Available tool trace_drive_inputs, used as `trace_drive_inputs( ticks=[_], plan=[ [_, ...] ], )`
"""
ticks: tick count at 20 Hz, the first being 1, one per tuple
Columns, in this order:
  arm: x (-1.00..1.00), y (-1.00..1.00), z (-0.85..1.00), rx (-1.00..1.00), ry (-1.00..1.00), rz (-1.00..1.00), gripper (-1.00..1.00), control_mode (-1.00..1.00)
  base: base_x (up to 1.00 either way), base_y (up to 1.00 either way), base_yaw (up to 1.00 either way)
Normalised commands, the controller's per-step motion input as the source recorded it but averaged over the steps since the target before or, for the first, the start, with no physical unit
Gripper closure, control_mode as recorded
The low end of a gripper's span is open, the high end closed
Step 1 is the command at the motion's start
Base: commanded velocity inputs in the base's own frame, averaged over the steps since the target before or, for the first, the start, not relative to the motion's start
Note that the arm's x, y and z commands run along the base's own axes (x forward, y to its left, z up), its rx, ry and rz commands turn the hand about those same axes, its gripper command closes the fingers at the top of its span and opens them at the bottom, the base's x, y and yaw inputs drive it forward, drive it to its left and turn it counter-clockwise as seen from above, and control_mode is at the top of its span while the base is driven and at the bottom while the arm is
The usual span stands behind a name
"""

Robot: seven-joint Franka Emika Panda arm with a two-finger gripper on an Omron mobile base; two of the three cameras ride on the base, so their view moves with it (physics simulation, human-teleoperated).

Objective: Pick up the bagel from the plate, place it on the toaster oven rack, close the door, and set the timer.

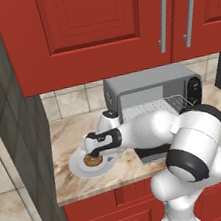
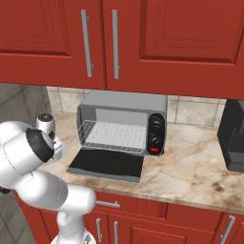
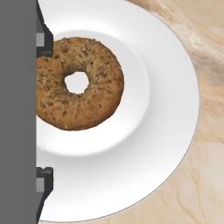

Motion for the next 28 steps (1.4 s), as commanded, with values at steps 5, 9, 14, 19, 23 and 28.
trace_drive_inputs(
  ticks=[5, 9, 14, 19, 23, 28],
  plan=[
    [0.06, 0.05, -0.11, 0.00, 0.00, -0.03, -1.00, -1.00, 0.00, 0.00, 0.00],
    [0.05, 0.04, -0.07, 0.00, 0.00, -0.02, -1.00, -1.00, 0.00, 0.00, 0.00],
    [0.05, 0.01, -0.09, 0.00, 0.00, -0.01, -1.00, -1.00, 0.00, 0.00, 0.00],
    [0.05, 0.00, -0.14, 0.00, 0.00, 0.00, -1.00, -1.00, 0.00, 0.00, 0.00],
    [0.07, 0.00, -0.15, 0.04, -0.01, 0.00, -1.00, -1.00, 0.00, 0.00, 0.00],
    [0.07, 0.00, -0.31, 0.03, 0.00, 0.00, -1.00, -1.00, 0.00, 0.00, 0.00]
  ],
)
